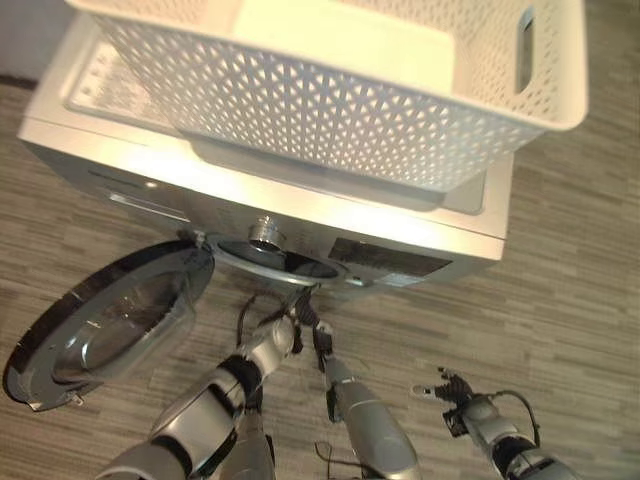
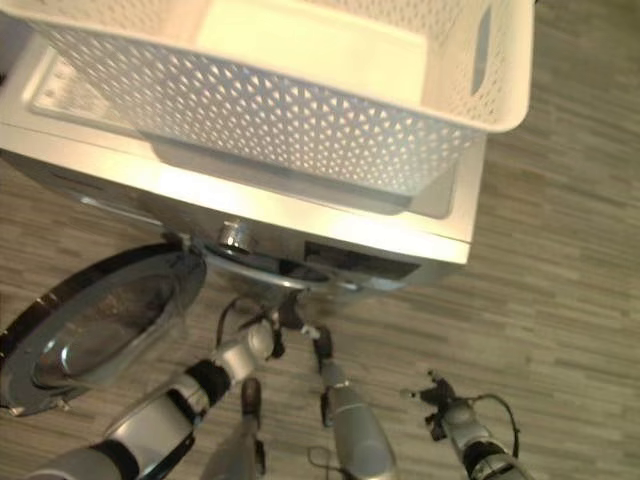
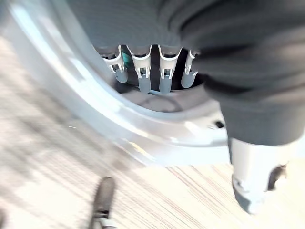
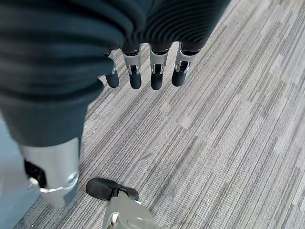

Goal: Grab the laundry basket,head to the washer,open it,put in the laundry and shut it.

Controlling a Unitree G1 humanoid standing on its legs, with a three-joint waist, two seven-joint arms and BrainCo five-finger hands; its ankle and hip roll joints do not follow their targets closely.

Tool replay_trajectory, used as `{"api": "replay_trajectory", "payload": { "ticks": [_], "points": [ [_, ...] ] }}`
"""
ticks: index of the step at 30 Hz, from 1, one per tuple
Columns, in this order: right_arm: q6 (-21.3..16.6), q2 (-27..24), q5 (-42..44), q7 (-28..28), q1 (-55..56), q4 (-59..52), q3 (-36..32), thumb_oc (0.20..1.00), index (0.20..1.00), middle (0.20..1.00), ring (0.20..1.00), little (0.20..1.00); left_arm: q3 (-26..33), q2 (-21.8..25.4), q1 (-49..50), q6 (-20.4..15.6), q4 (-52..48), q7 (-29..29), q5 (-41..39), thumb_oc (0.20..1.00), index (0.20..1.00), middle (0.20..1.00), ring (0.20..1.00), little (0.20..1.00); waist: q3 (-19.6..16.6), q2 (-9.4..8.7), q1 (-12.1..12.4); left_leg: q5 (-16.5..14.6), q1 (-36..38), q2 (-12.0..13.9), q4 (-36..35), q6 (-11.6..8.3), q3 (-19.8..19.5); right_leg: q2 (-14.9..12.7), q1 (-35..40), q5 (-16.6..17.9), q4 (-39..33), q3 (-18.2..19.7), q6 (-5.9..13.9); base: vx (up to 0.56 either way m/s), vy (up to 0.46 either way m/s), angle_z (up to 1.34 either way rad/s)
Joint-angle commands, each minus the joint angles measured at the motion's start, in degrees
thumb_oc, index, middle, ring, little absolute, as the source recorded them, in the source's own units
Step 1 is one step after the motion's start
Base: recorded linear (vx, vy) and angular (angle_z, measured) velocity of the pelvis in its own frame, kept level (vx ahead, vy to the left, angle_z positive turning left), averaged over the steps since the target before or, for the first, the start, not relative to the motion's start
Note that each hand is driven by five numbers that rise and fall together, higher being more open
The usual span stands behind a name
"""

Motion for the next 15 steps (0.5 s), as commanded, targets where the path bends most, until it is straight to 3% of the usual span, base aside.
{"api": "replay_trajectory", "payload": {
  "ticks": [1,7,9,12,13,15],
  "points": [
    [0.1,-0.2,-3.2,1.2,2.6,3.7,-1.3,1.0,1.0,1.0,1.0,1.0,-1.5,1.8,1.9,-4.2,-0.7,-0.8,7.2,1.0,1.0,1.0,1.0,1.0,-2.1,1.72,1.6,-9.2,4.9,1.2,5.3,2.49,1.8,-4.9,0.6,-9.4,7.8,0.2,7.43,0.08,0.125,0.2],
    [0.8,0.3,-6.3,1.7,2.5,7.0,-1.8,1.0,1.0,1.0,1.0,1.0,-1.4,1.3,8.5,-5.4,0.3,-3.3,9.3,1.0,1.0,1.0,1.0,1.0,-4.6,3.28,2.7,-12.3,9.4,-1.9,7.2,4.83,2.2,-6.4,5.0,-8.6,7.6,1.6,9.02,0.0,0.22,-0.06],
    [1.3,0.8,-7.9,2.4,3.1,7.8,-2.3,1.0,1.0,1.0,1.0,1.0,-0.2,1.6,9.8,-6.3,-0.8,-3.4,9.0,1.0,1.0,1.0,1.0,1.0,-5.3,3.82,3.2,-12.9,10.5,-4.9,7.4,6.41,2.6,-9.0,5.6,-5.0,6.1,1.8,11.42,-0.12,0.319,-0.3],
    [1.5,1.2,-8.3,2.8,3.6,8.3,-2.9,1.0,1.0,1.0,1.0,1.0,1.5,2.5,10.7,-6.8,-2.5,-3.6,7.9,1.0,1.0,1.0,1.0,1.0,-5.7,3.96,3.4,-13.0,10.3,-6.8,7.8,7.35,3.4,-11.3,5.8,-2.2,3.8,0.7,12.75,-0.13,0.192,-0.21],
    [1.8,1.6,-7.8,3.2,4.6,9.0,-4.4,1.0,1.0,1.0,1.0,1.0,3.9,4.0,12.0,-7.4,-5.0,-3.4,5.7,1.0,1.0,1.0,1.0,1.0,-5.7,4.27,3.7,-12.3,9.6,-7.5,8.7,7.9,4.1,-12.8,5.5,-0.8,4.5,-1.3,12.98,-0.11,0.085,-0.23],
    [1.9,2.0,-7.5,3.6,5.1,9.5,-4.9,1.0,1.0,1.0,1.0,1.0,5.2,4.7,12.6,-7.3,-6.0,-3.1,5.0,1.0,1.0,1.0,1.0,1.0,-5.6,4.62,3.9,-11.9,9.1,-7.4,8.8,8.1,4.4,-13.1,5.6,-2.1,5.4,-2.9,12.45,-0.16,0.101,-0.3]
  ]
}}
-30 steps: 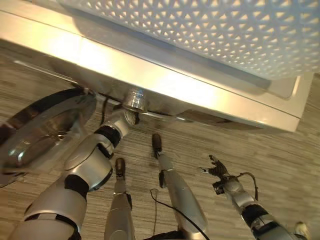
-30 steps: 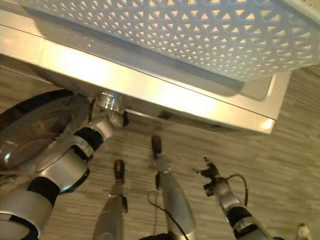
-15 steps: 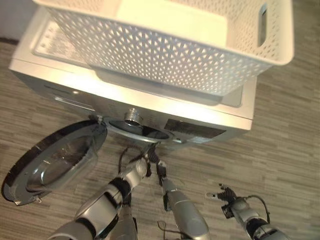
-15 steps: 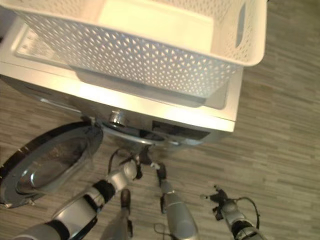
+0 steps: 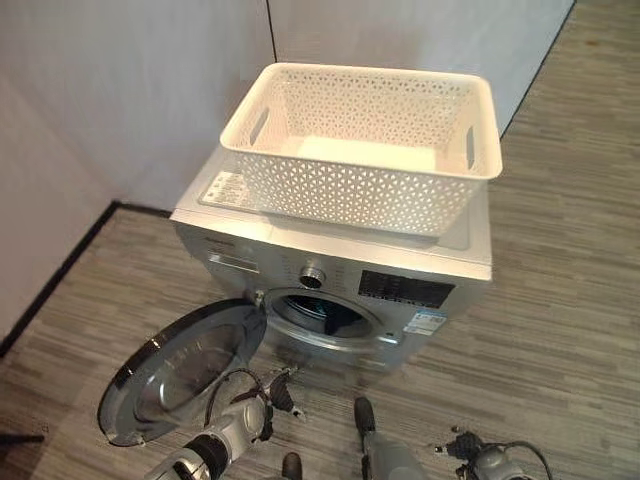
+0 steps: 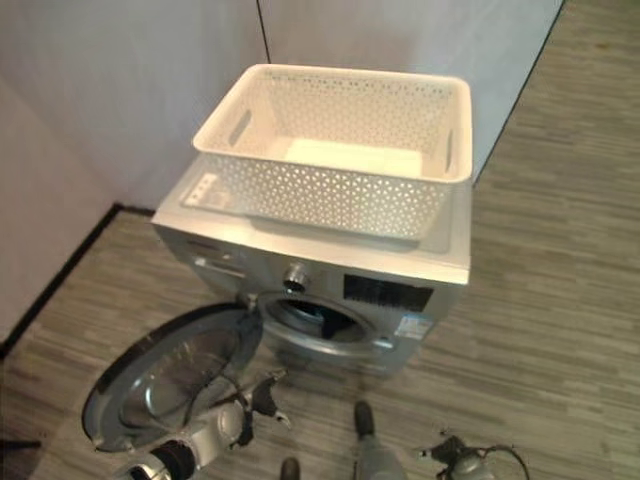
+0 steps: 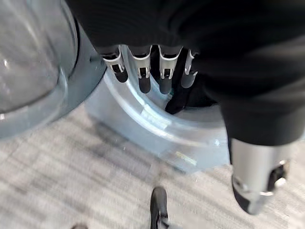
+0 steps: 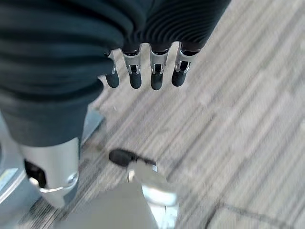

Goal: Grab the laundry basket,head to the washer,open it,put in the laundry and shut it.

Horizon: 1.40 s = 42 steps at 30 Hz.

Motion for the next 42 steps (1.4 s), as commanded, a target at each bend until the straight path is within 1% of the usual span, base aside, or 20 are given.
{"api": "replay_trajectory", "payload": {
  "ticks": [1,2,5,9,12,15,16,18,21,22,24,25,26,27,29,31,34,39,40,42],
  "points": [
    [0.8,-0.3,-0.1,1.1,0.6,2.9,-0.2,1.0,1.0,1.0,1.0,1.0,4.2,3.4,-2.2,-1.9,-3.4,0.5,-2.3,1.0,1.0,1.0,1.0,1.0,2.5,1.27,1.5,-8.6,-1.9,1.1,7.1,2.57,0.3,-5.4,-2.0,-4.7,8.8,-7.6,6.34,-0.22,0.115,-0.16],
    [0.8,0.0,0.0,1.2,1.0,3.7,-0.7,1.0,1.0,1.0,1.0,1.0,5.1,4.1,-1.6,-1.9,-4.1,0.6,-2.8,1.0,1.0,1.0,1.0,1.0,2.4,1.75,2.0,-7.9,-2.0,1.5,6.9,2.69,0.5,-4.8,-0.6,-6.9,11.1,-9.3,5.47,-0.2,0.095,-0.12],
    [0.9,0.7,0.2,1.2,1.8,5.1,-1.7,1.0,1.0,1.0,1.0,1.0,7.7,5.4,0.5,-1.6,-5.5,0.5,-4.1,1.0,1.0,1.0,1.0,1.0,1.1,1.77,3.3,-5.9,-2.7,1.8,5.8,3.38,0.6,-2.4,2.4,-11.7,16.4,-10.5,3.79,-0.14,0.045,-0.24],
    [0.7,2.3,0.6,1.8,2.3,5.6,-1.8,1.0,1.0,1.0,1.0,1.0,10.8,6.4,3.7,-1.3,-7.0,-0.1,-5.7,1.0,1.0,1.0,1.0,1.0,-1.3,0.44,5.3,-3.9,-4.4,1.6,5.4,3.58,1.3,1.4,7.8,-16.8,18.7,-10.8,2.43,-0.12,-0.034,-0.12],
    [0.6,3.3,0.9,1.8,1.3,5.1,-0.8,1.0,1.0,1.0,1.0,1.0,12.3,5.8,5.4,-1.2,-7.2,0.2,-6.4,1.0,1.0,1.0,1.0,1.0,-2.9,-1.45,7.8,-3.1,-6.6,1.1,6.0,3.12,2.7,2.1,12.8,-18.2,14.2,-12.0,1.89,-0.14,-0.071,-0.14],
    [0.5,3.7,0.9,1.5,0.5,4.9,0.0,1.0,1.0,1.0,1.0,1.0,12.6,5.6,5.7,-1.2,-7.9,0.1,-7.1,1.0,1.0,1.0,1.0,1.0,-3.3,-2.26,9.0,-2.8,-7.4,1.3,6.4,2.71,3.8,2.0,14.5,-18.5,10.6,-12.9,1.63,-0.16,-0.128,-0.25],
    [0.2,3.9,0.9,1.0,-0.6,3.9,1.7,1.0,1.0,1.0,1.0,1.0,12.3,5.1,5.5,-1.4,-9.1,0.8,-7.5,1.0,1.0,1.0,1.0,1.0,-2.7,-3.32,9.8,-1.4,-9.8,1.5,7.9,1.75,3.4,3.6,14.6,-19.2,7.0,-11.1,0.22,-0.21,-0.168,-0.04],
    [0.2,3.9,0.7,1.0,-0.6,3.6,2.1,1.0,1.0,1.0,1.0,1.0,12.3,5.0,5.7,-1.4,-9.6,0.8,-7.4,1.0,1.0,1.0,1.0,1.0,-2.6,-3.43,9.8,-1.0,-10.2,1.5,8.1,1.51,3.3,4.0,14.7,-19.2,6.3,-11.5,-0.15,-0.17,-0.14,0.09],
    [-0.4,3.1,-1.5,0.5,-0.3,1.0,4.9,1.0,1.0,1.0,1.0,1.0,13.5,4.6,4.9,-1.9,-11.2,2.5,-8.8,1.0,1.0,1.0,1.0,1.0,-0.4,-3.52,9.1,2.4,-15.3,1.6,10.5,-1.01,3.0,5.2,15.0,-19.0,3.0,-12.5,-1.32,-0.26,-0.112,0.21],
    [-0.5,2.9,-2.4,0.5,-0.4,0.4,6.1,1.0,1.0,1.0,1.0,1.0,14.5,4.5,4.6,-2.0,-11.9,3.6,-9.9,1.0,1.0,1.0,1.0,1.0,0.6,-3.59,9.4,3.0,-16.7,1.7,11.6,-2.18,1.6,5.2,14.5,-18.8,3.1,-12.3,-1.71,-0.27,-0.071,0.43],
    [-0.8,3.1,-3.8,0.6,-0.3,-0.5,7.8,1.0,1.0,1.0,1.0,1.0,16.8,4.0,3.8,-2.0,-12.6,5.9,-11.9,1.0,1.0,1.0,1.0,1.0,1.9,-4.27,10.3,3.0,-18.2,1.2,13.7,-3.76,-4.5,5.1,13.3,-18.4,3.5,-11.7,-2.33,-0.2,-0.059,0.2],
    [-0.9,3.2,-4.3,0.6,0.2,-0.6,8.1,1.0,1.0,1.0,1.0,1.0,18.3,4.1,3.8,-2.0,-14.3,7.2,-12.5,1.0,1.0,1.0,1.0,1.0,2.0,-4.89,10.0,2.3,-18.3,2.2,14.5,-4.06,-6.2,4.6,12.9,-18.0,3.3,-11.7,-2.43,-0.15,0.037,0.12],
    [-0.5,3.3,-5.6,0.8,1.1,0.6,7.8,1.0,1.0,1.0,1.0,1.0,23.4,5.6,4.7,-2.4,-20.0,9.8,-13.5,1.0,1.0,1.0,1.0,1.0,1.4,-5.23,9.3,2.4,-15.9,8.2,13.3,-3.93,-8.7,3.5,11.4,-16.6,2.8,-11.9,-1.72,-0.09,0.045,0.17],
    [-0.5,3.3,-5.6,0.8,1.1,0.6,7.9,1.0,1.0,1.0,1.0,1.0,23.6,5.7,4.9,-2.2,-20.3,9.8,-13.5,1.0,1.0,1.0,1.0,1.0,1.4,-5.2,9.2,2.5,-15.5,8.4,12.8,-4.01,-8.7,3.7,11.5,-16.6,2.7,-11.8,-1.79,-0.01,0.08,0.04],
    [-0.6,3.4,-6.8,1.1,2.4,2.4,7.6,1.0,1.0,1.0,1.0,1.0,26.5,6.9,5.7,-2.3,-21.8,12.4,-11.7,1.0,1.0,1.0,1.0,1.0,-0.1,-3.7,9.0,3.9,-13.0,11.0,7.5,-4.99,-11.7,4.7,12.3,-16.3,0.5,-10.4,-1.13,0.11,0.075,-0.17],
    [-0.4,2.8,-7.6,1.9,4.0,3.4,6.0,1.0,1.0,1.0,1.0,1.0,30.4,8.6,5.3,-1.5,-23.8,14.3,-10.4,1.0,1.0,1.0,1.0,1.0,-1.8,-1.24,7.5,4.3,-9.2,11.8,2.1,-5.73,-9.1,4.5,13.8,-15.7,-0.9,-10.3,-0.52,0.14,0.179,-0.1],
    [-0.3,2.7,-7.7,2.0,4.1,3.4,5.4,1.0,1.0,1.0,1.0,1.0,34.0,10.6,5.0,-1.4,-26.4,15.4,-10.1,1.0,1.0,1.0,1.0,1.0,-2.2,-0.34,7.2,4.1,-7.5,11.2,0.7,-5.86,-8.5,4.2,14.1,-15.2,-1.0,-9.5,-0.48,0.08,0.13,0.0],
    [-0.5,3.2,-8.4,2.8,3.5,2.5,6.8,1.0,1.0,1.0,1.0,1.0,37.5,15.1,3.2,-1.1,-26.3,16.9,-8.6,1.0,1.0,1.0,1.0,1.0,-2.3,-0.03,7.0,3.4,-5.0,10.7,-0.4,-5.76,-6.2,3.6,14.0,-14.3,-1.0,-8.0,0.07,0.05,0.1,-0.23],
    [-0.8,3.2,-8.8,3.3,3.0,1.0,8.0,1.0,1.0,1.0,1.0,1.0,38.8,17.8,1.7,0.0,-24.6,17.8,-7.3,1.0,1.0,1.0,1.0,1.0,-2.4,-0.09,6.7,3.0,-4.5,10.6,-0.7,-5.7,-5.3,3.4,13.6,-13.8,-1.0,-7.2,0.49,0.01,0.052,-0.47],
    [-1.0,2.8,-9.3,3.7,1.9,-0.4,9.0,1.0,1.0,1.0,1.0,1.0,39.5,20.1,-0.2,1.5,-20.6,18.3,-7.0,1.0,1.0,1.0,1.0,1.0,-2.4,-0.24,6.3,2.7,-4.2,10.5,-1.0,-5.58,-4.2,3.4,12.9,-13.4,-1.1,-6.1,0.8,0.0,0.075,-0.33]
  ]
}}
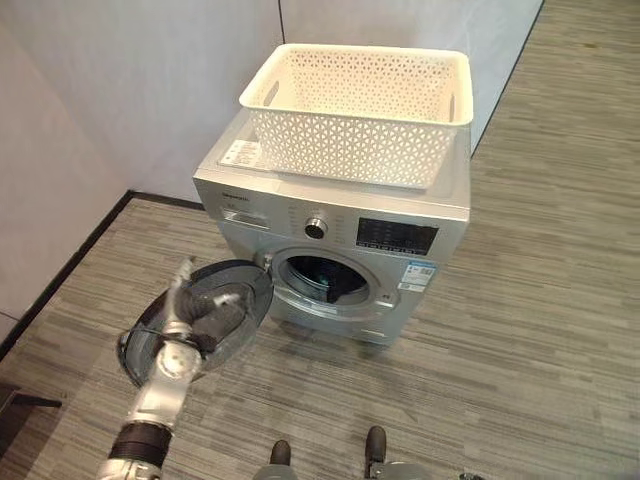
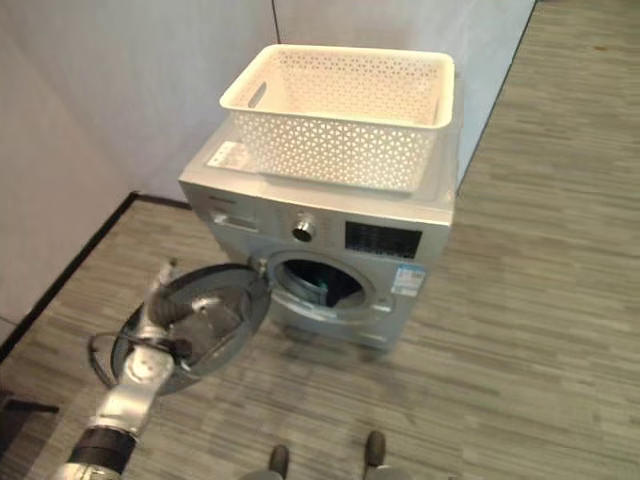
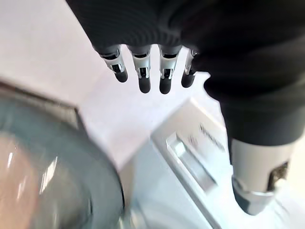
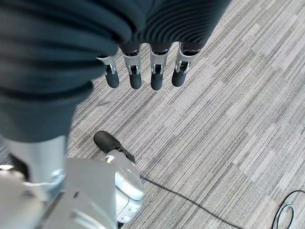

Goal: Grab the laundry basket,head to the washer,open it,put in the laundry and shut it.

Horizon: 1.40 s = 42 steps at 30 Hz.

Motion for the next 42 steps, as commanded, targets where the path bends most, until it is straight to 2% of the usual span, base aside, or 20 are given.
{"api": "replay_trajectory", "payload": {
  "ticks": [1,4,6,8,12,15,19,21,23,24,27,28,29,30,31,32,33,37,38,42],
  "points": [
    [-1.0,2.5,-1.4,1.9,-2.1,-0.6,3.3,1.0,1.0,1.0,1.0,1.0,2.1,4.2,-4.2,1.0,5.0,3.5,2.4,1.0,1.0,1.0,1.0,1.0,-1.8,-1.92,0.1,0.1,-3.4,0.0,0.4,0.29,-1.2,-1.7,4.6,-8.1,0.6,1.8,4.73,0.0,0.094,-0.37],
    [-1.6,1.9,-1.9,2.2,-4.0,-3.5,5.2,1.0,1.0,1.0,1.0,1.0,4.7,9.7,-7.4,3.3,14.8,6.6,1.5,1.0,1.0,1.0,1.0,1.0,-1.3,-2.73,-0.6,0.0,-4.2,0.1,0.4,0.34,0.4,-1.8,2.8,-7.2,0.6,2.9,5.25,-0.04,0.049,-0.34],
    [-2.0,1.0,-1.8,1.8,-5.2,-5.1,6.3,1.0,1.0,1.0,1.0,1.0,4.2,12.9,-11.5,2.5,23.0,7.6,-2.1,1.0,1.0,1.0,1.0,1.0,-0.4,-3.7,-1.3,0.6,-5.8,0.3,0.4,0.24,0.9,-1.7,0.5,-6.5,0.7,3.1,5.47,-0.13,0.016,-0.21],
    [-2.1,0.6,-1.0,0.7,-6.2,-4.7,6.6,1.0,1.0,1.0,1.0,1.0,3.3,13.2,-15.4,1.7,31.0,6.9,-8.2,1.0,1.0,1.0,1.0,1.0,0.7,-4.49,-1.8,1.4,-7.8,0.4,0.4,0.2,1.0,-1.7,-1.6,-5.8,0.8,2.7,5.57,-0.14,0.014,-0.16],
    [-1.9,-0.6,-0.4,-0.4,-6.6,-3.2,6.7,1.0,1.0,1.0,1.0,1.0,-4.3,15.5,-26.4,1.0,45.7,3.6,-13.3,1.0,1.0,1.0,1.0,1.0,2.2,-6.28,-3.3,2.9,-12.3,0.7,0.4,-0.01,0.4,-1.7,-5.4,-4.9,0.9,1.6,5.64,-0.1,0.02,0.04],
    [-1.8,-1.3,0.4,-1.3,-6.4,-2.1,6.6,1.0,1.0,1.0,1.0,1.0,-7.3,15.2,-31.9,0.6,49.2,2.6,-16.1,1.0,1.0,1.0,1.0,1.0,3.6,-8.24,-3.8,4.0,-15.4,0.8,0.4,-0.12,-0.6,-1.4,-7.5,-4.3,0.9,0.6,5.64,-0.05,-0.01,0.32],
    [-1.4,-1.7,2.1,-2.7,-6.8,-0.9,5.8,1.0,1.0,1.0,1.0,1.0,-8.0,13.0,-37.1,-0.2,52.2,-0.1,-25.6,1.0,1.0,1.0,1.0,1.0,4.8,-9.95,-4.2,4.7,-19.2,0.4,0.4,0.0,-2.1,-1.4,-9.9,-3.7,0.6,-0.6,5.93,-0.01,0.016,0.16],
    [-1.2,-1.9,2.3,-2.9,-7.4,-0.9,6.0,1.0,1.0,1.0,1.0,1.0,-9.1,11.4,-37.6,0.0,53.4,-1.9,-26.8,1.0,1.0,1.0,1.0,1.0,5.1,-10.3,-4.4,4.9,-20.1,0.1,0.4,0.17,-2.4,-1.5,-10.5,-3.4,0.6,-0.6,6.08,0.0,0.031,0.25],
    [-1.0,-1.7,2.1,-2.7,-7.9,-0.8,6.6,1.0,1.0,1.0,1.0,1.0,-10.1,9.4,-36.9,0.2,54.3,-4.1,-26.3,1.0,1.0,1.0,1.0,1.0,5.0,-10.23,-4.3,4.8,-20.1,-0.2,0.4,0.33,-2.3,-1.6,-10.5,-3.4,0.5,-0.4,6.12,0.03,0.043,0.11],
    [-0.9,-1.7,1.4,-2.4,-8.5,-1.0,7.6,1.0,1.0,1.0,1.0,1.0,-11.8,6.3,-35.1,0.5,54.4,-6.3,-24.3,1.0,1.0,1.0,1.0,1.0,4.8,-9.84,-4.2,4.5,-19.7,-0.4,0.4,0.53,-1.9,-1.9,-10.4,-3.4,0.5,-0.3,6.17,0.04,0.058,0.0],
    [-1.1,-2.0,0.7,-2.2,-9.5,-2.1,8.1,1.0,1.0,1.0,1.0,1.0,-13.8,0.3,-32.1,-0.1,50.9,-7.2,-23.0,1.0,1.0,1.0,1.0,1.0,5.0,-8.71,-3.8,4.2,-18.9,-1.0,0.4,0.92,-1.3,-2.4,-9.9,-3.4,0.6,0.0,6.13,0.02,0.059,-0.05],
    [-1.1,-2.0,0.7,-2.2,-9.4,-2.1,8.1,1.0,1.0,1.0,1.0,1.0,-13.7,0.2,-32.1,0.0,50.8,-7.2,-23.0,1.0,1.0,1.0,1.0,1.0,5.0,-8.66,-3.8,4.1,-18.8,-1.0,0.4,0.92,-1.3,-2.4,-9.9,-3.4,0.6,0.0,6.14,0.02,0.056,-0.03],
    [-1.1,-2.3,0.4,-2.1,-9.8,-3.5,8.1,1.0,1.0,1.0,1.0,1.0,-14.5,-4.0,-28.3,-0.8,46.4,-8.0,-23.4,1.0,1.0,1.0,1.0,1.0,5.2,-7.82,-3.5,3.9,-18.1,-1.3,0.4,1.14,-1.0,-2.5,-9.4,-3.5,0.6,0.2,6.06,0.03,0.047,-0.05],
    [-1.4,-2.4,0.1,-1.9,-9.9,-4.3,8.0,1.0,1.0,1.0,1.0,1.0,-15.5,-6.3,-25.1,-1.4,42.6,-9.4,-23.8,1.0,1.0,1.0,1.0,1.0,5.2,-7.32,-3.4,3.8,-17.6,-1.5,0.4,1.31,-0.9,-2.7,-9.1,-3.5,0.7,0.4,6.04,0.03,0.047,-0.08],
    [-1.3,-2.4,0.1,-1.9,-9.8,-4.3,8.0,1.0,1.0,1.0,1.0,1.0,-15.5,-6.3,-25.0,-1.3,42.5,-9.4,-23.7,1.0,1.0,1.0,1.0,1.0,5.2,-7.29,-3.3,3.8,-17.5,-1.4,0.4,1.31,-0.8,-2.6,-9.0,-3.5,0.7,0.4,6.04,0.06,0.04,-0.05],
    [-1.4,-2.6,-0.5,-1.6,-9.8,-4.9,7.4,1.0,1.0,1.0,1.0,1.0,-17.5,-10.2,-18.9,-1.7,35.6,-11.1,-24.7,1.0,1.0,1.0,1.0,1.0,4.9,-6.27,-3.2,3.4,-16.6,-1.7,0.4,1.54,-0.5,-2.9,-8.4,-3.7,0.7,0.6,6.05,0.06,0.028,-0.02],
    [-1.3,-2.7,-0.8,-1.4,-9.7,-5.1,7.2,1.0,1.0,1.0,1.0,1.0,-18.9,-11.8,-16.2,-1.9,32.4,-11.8,-24.7,1.0,1.0,1.0,1.0,1.0,4.7,-5.79,-3.2,3.3,-16.2,-1.8,0.4,1.68,-0.4,-2.9,-8.0,-3.8,0.8,0.8,6.04,0.09,0.04,-0.01],
    [-0.9,-3.4,-2.2,-1.2,-9.5,-4.1,6.0,1.0,1.0,1.0,1.0,1.0,-24.8,-15.9,-8.2,-1.6,23.1,-16.8,-24.9,1.0,1.0,1.0,1.0,1.0,3.3,-4.02,-3.1,2.4,-13.7,-2.0,0.4,2.06,0.0,-3.2,-6.1,-4.2,0.9,1.8,5.94,0.07,-0.004,-0.05],
    [-0.9,-3.4,-2.2,-1.2,-9.5,-4.1,6.0,1.0,1.0,1.0,1.0,1.0,-24.8,-15.9,-8.2,-1.6,23.1,-16.8,-24.9,1.0,1.0,1.0,1.0,1.0,3.3,-4.03,-3.1,2.4,-13.6,-2.0,0.4,2.06,0.0,-3.2,-6.1,-4.2,0.9,1.8,5.94,0.07,-0.019,-0.11],
    [-0.4,-2.8,-2.5,-1.6,-8.9,-0.8,4.8,1.0,1.0,1.0,1.0,1.0,-32.3,-19.8,-8.5,-0.6,19.4,-20.0,-20.6,1.0,1.0,1.0,1.0,1.0,2.2,-2.72,-3.8,1.6,-11.2,-1.9,0.4,2.37,0.2,-3.3,-4.3,-4.8,0.9,2.7,5.79,0.06,-0.028,-0.09]
  ]
}}
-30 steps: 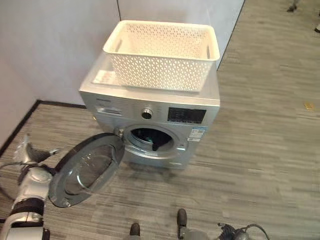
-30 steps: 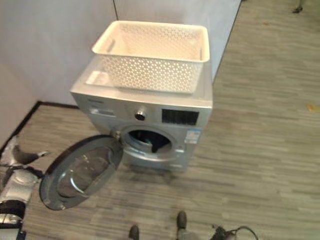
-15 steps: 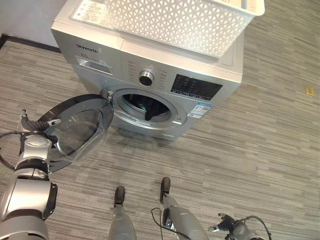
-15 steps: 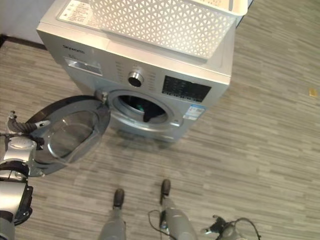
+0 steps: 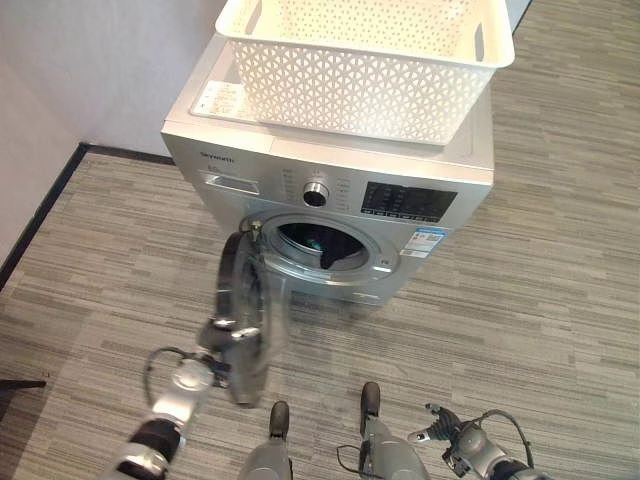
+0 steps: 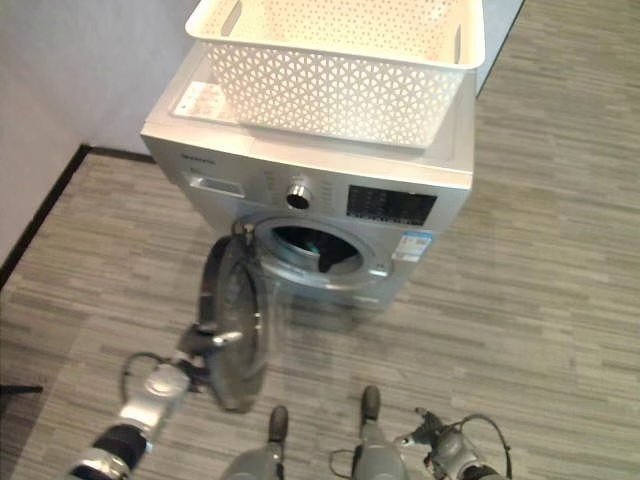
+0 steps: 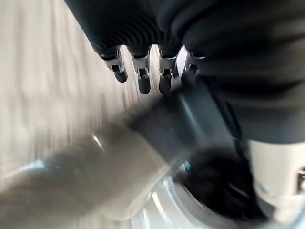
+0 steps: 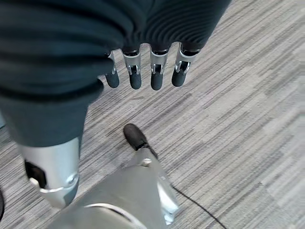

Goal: Grab the laundry basket,head to the washer,open it,put in the laundry and shut it.

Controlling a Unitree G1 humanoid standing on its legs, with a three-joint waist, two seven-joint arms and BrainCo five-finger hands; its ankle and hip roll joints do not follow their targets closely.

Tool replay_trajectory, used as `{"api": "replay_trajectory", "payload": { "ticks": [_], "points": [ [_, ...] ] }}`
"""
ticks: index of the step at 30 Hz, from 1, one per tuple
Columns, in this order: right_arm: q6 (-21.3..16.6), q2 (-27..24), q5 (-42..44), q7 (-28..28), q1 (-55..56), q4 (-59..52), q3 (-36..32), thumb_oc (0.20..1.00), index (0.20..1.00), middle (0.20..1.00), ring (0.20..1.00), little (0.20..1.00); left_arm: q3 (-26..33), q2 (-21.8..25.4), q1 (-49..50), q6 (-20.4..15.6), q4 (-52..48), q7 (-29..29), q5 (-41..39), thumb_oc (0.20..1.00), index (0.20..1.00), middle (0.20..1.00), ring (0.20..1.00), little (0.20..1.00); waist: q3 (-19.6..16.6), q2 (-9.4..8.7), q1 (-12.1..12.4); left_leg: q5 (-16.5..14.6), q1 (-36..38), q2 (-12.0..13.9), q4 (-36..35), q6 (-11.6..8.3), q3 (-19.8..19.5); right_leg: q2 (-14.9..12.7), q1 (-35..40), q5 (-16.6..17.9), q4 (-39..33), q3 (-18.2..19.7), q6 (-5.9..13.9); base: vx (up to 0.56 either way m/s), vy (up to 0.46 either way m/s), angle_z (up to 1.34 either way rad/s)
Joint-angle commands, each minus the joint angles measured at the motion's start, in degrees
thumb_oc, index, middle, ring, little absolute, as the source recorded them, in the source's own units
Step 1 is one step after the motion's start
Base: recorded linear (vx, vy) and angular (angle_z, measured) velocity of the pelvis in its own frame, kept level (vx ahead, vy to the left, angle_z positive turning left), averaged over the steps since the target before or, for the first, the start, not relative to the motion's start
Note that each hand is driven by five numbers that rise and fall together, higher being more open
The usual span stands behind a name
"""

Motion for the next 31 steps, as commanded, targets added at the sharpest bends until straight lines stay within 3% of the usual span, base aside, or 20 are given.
{"api": "replay_trajectory", "payload": {
  "ticks": [1,5,9,18,23,25,27,31],
  "points": [
    [1.1,-2.3,-1.0,-0.8,-1.3,2.7,-0.1,1.0,1.0,1.0,1.0,1.0,-7.6,-7.5,-5.8,-0.3,2.4,-7.4,4.5,1.0,1.0,1.0,1.0,1.0,1.4,1.14,-2.4,-0.2,-2.3,1.5,0.3,1.0,-2.1,-0.3,5.7,-7.5,0.9,0.7,3.55,0.01,-0.027,-0.19],
    [1.6,-1.4,-0.4,-1.5,-0.6,5.0,0.1,1.0,1.0,1.0,1.0,1.0,-12.5,-11.7,-11.5,-0.9,2.3,-6.4,5.4,1.0,1.0,1.0,1.0,1.0,1.2,1.51,-3.3,-0.5,-1.4,1.6,0.3,1.01,-1.8,-0.3,6.4,-8.0,0.9,0.7,3.56,0.02,-0.048,-0.12],
    [1.5,-1.0,0.4,-2.3,1.4,5.9,-0.3,1.0,1.0,1.0,1.0,1.0,-14.3,-10.7,-13.6,-3.0,-6.0,-5.3,1.9,1.0,1.0,1.0,1.0,1.0,1.1,1.78,-3.7,-0.8,-0.8,1.5,0.3,0.86,-2.0,-0.3,7.2,-8.3,0.7,0.2,3.59,0.02,-0.032,-0.11],
    [0.3,0.6,3.0,-3.3,3.4,7.0,-4.3,1.0,1.0,1.0,1.0,1.0,-6.5,-4.4,-2.2,-5.9,-8.5,-4.8,2.9,1.0,1.0,1.0,1.0,1.0,0.2,2.72,-1.1,-1.2,-0.3,1.3,0.3,0.59,-3.0,-0.5,9.4,-9.4,0.5,-1.8,3.6,0.0,-0.013,0.06],
    [-0.7,0.2,4.7,-3.2,5.0,7.7,-7.6,1.0,1.0,1.0,1.0,1.0,3.1,-2.7,8.9,-7.0,3.0,-4.7,2.2,1.0,1.0,1.0,1.0,1.0,-1.3,3.34,0.8,-1.5,1.2,0.9,0.3,0.77,-3.2,-0.9,11.4,-9.6,0.5,-2.6,3.57,-0.02,0.025,0.12],
    [-0.7,0.2,4.7,-3.2,5.0,7.7,-7.6,1.0,1.0,1.0,1.0,1.0,3.1,-2.8,8.9,-7.0,3.0,-4.7,2.3,1.0,1.0,1.0,1.0,1.0,-1.3,3.36,0.8,-1.5,1.3,0.9,0.3,0.77,-3.2,-0.9,11.4,-9.6,0.5,-2.6,3.58,-0.01,0.018,0.07],
    [-0.7,-0.1,4.8,-2.9,5.8,9.0,-8.9,1.0,1.0,1.0,1.0,1.0,5.4,-4.1,10.8,-6.7,12.5,-3.2,6.8,1.0,1.0,1.0,1.0,1.0,-2.2,3.65,1.3,-1.7,2.3,0.6,0.3,0.97,-3.3,-1.3,12.5,-9.7,0.5,-3.0,3.56,-0.02,0.048,0.09],
    [-0.2,-0.1,4.4,-2.3,6.6,10.7,-9.6,1.0,1.0,1.0,1.0,1.0,6.6,-5.4,11.9,-6.1,18.8,-2.4,9.5,1.0,1.0,1.0,1.0,1.0,-3.0,3.96,1.5,-1.8,3.2,0.3,0.3,1.17,-3.5,-1.7,13.7,-9.9,0.7,-3.5,3.5,-0.02,0.027,0.0]
  ]
}}
